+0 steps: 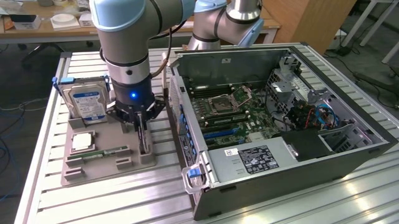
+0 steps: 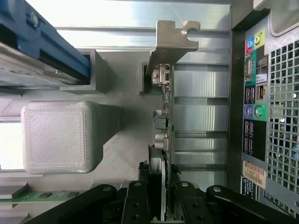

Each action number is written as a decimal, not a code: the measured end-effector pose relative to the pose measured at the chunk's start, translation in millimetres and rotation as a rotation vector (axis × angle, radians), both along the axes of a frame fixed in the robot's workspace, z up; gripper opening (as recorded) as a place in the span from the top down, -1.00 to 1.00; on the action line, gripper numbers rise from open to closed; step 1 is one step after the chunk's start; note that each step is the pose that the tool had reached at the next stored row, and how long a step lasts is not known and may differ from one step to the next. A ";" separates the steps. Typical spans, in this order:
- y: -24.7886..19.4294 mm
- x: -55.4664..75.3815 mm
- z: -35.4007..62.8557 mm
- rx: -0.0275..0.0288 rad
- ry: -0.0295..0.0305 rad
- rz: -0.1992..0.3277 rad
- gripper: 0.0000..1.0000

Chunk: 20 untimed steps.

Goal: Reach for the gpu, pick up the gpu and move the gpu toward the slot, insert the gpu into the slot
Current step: 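Pick up the gpu and move the gpu toward the slot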

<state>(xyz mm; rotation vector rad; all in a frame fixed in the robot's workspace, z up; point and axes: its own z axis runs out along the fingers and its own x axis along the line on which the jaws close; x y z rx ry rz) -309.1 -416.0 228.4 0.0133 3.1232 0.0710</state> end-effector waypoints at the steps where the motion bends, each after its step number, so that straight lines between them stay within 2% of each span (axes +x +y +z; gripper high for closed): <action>1: 0.0 0.0 0.0 0.0000 0.0000 0.000 0.47; 5: 0.0 -0.2 1.1 0.0018 0.0002 -0.001 0.47; 8: 0.0 -0.1 8.2 0.0062 0.0000 -0.001 0.47; 13: 0.0 -0.1 24.5 0.0128 0.0000 -0.001 0.47; 20: 0.0 -0.1 52.2 0.0194 -0.0001 -0.001 0.47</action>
